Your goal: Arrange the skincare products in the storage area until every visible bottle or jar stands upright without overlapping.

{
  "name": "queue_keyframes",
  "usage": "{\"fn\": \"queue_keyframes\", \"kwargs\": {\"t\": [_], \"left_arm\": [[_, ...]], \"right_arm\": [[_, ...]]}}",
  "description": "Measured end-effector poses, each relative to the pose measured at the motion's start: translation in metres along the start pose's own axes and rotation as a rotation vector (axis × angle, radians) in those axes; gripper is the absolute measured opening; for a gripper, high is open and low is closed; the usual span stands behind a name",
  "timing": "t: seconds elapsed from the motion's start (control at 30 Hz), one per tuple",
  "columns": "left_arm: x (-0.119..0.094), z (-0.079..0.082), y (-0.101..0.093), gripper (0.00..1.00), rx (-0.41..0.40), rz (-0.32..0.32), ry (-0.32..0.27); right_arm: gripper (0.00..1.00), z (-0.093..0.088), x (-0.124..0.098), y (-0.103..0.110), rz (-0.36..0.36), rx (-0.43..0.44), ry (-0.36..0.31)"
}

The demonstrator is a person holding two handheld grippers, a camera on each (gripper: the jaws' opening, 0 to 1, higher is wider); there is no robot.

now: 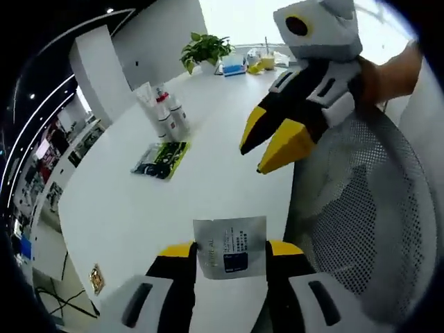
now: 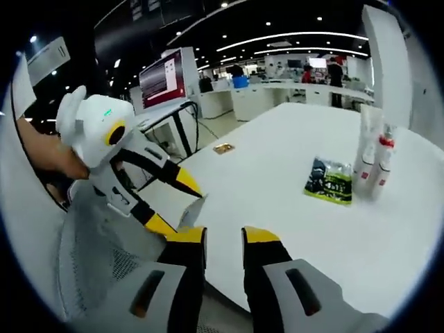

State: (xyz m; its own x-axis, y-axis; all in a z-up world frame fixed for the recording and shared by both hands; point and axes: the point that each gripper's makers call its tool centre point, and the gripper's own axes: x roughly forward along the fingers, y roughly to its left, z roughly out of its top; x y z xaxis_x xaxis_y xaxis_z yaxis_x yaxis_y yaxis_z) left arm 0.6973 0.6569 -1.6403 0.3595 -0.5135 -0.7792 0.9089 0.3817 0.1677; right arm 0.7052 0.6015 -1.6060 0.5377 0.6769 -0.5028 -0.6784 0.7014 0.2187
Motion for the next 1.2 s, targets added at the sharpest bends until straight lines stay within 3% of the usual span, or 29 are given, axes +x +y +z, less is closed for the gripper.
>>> {"fn": "queue_keyframes", "kwargs": {"t": [0.1,0.3,0.67,0.87,1.2], "left_arm": [[0.001,0.008,-0.006,0.40,0.036,0.008,-0.017],[0.002,0.016,-0.015,0.40,0.110,0.018,-0.028],[-0.002,0.039,-0.028,0.40,0.214,0.058,-0.097],[-0.005,0.048,-0.032,0.40,0.315,0.089,-0.124],[-0.002,0.049,-0.032,0.40,0.327,0.088,-0.141]], "right_arm": [[0.18,-0.004,0.002,0.010,0.066,0.076,0.019],[0.16,0.002,0.000,0.009,0.090,0.149,-0.007],[0.12,-0.005,0.003,0.016,0.108,0.144,0.035],[0.05,-0.009,0.003,0.019,0.137,0.178,0.057],[0.00,-0.012,0.002,0.018,0.132,0.216,0.080]]}}
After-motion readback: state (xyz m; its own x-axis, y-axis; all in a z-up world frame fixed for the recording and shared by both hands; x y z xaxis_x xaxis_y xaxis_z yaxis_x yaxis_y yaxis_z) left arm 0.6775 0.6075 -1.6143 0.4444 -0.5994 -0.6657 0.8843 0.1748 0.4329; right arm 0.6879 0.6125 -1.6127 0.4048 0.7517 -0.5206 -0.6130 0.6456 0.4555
